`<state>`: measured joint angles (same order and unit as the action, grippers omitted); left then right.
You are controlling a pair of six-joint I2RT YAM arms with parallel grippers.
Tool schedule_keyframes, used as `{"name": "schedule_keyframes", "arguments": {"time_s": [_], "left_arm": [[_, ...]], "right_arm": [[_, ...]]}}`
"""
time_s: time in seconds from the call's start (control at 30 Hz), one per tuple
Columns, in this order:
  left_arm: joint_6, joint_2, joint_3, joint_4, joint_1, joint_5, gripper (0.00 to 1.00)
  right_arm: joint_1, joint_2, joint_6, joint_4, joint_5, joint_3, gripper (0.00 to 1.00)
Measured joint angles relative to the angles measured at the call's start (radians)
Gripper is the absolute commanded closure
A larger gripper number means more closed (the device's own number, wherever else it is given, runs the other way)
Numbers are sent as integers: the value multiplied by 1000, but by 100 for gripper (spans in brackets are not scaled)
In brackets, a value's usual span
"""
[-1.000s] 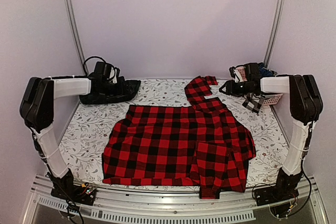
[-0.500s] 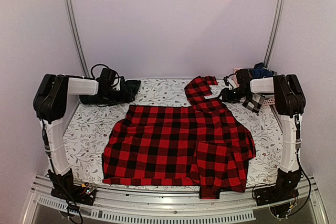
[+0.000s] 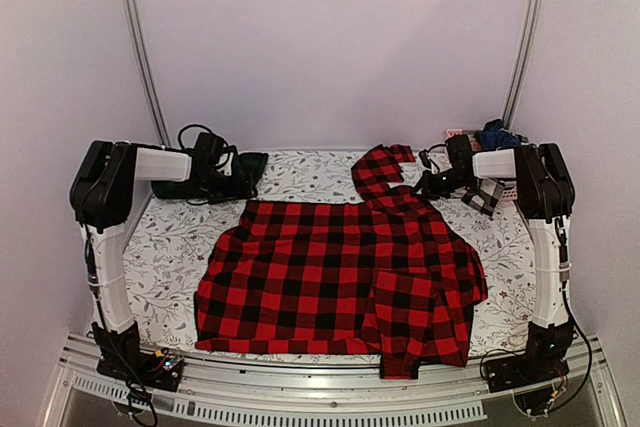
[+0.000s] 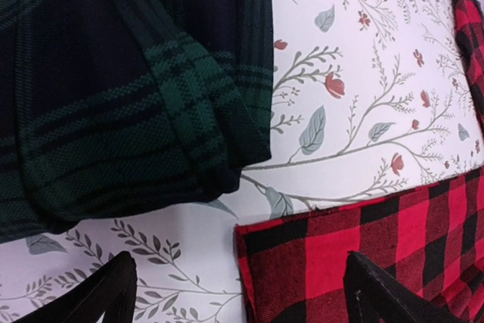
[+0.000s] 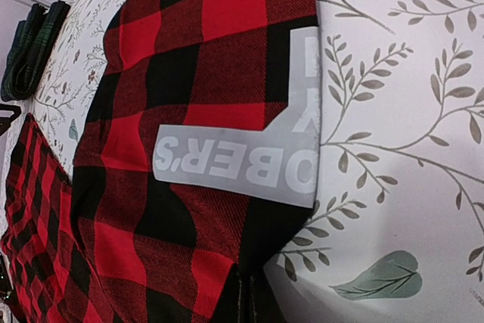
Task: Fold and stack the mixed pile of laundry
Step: Pick up the flattened T-shirt from the center of the board.
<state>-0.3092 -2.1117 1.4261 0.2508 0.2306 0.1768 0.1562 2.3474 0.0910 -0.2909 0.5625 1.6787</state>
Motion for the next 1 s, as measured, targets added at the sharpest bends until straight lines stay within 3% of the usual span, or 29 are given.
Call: {"name": "schedule_keyframes", "arguments": {"time_s": [0.4,0.63,1.0], "left_arm": [[25,-78,68,2,-5,46,31],[30,-102,93,1,-5,72,55],[37,-105,85,0,7,97,70]], "right_arm": [[0,-3,14,23,-3,-5,100],[0,-3,22,24,-5,-5,100],[0,-3,24,24,-6,-4,100]]}}
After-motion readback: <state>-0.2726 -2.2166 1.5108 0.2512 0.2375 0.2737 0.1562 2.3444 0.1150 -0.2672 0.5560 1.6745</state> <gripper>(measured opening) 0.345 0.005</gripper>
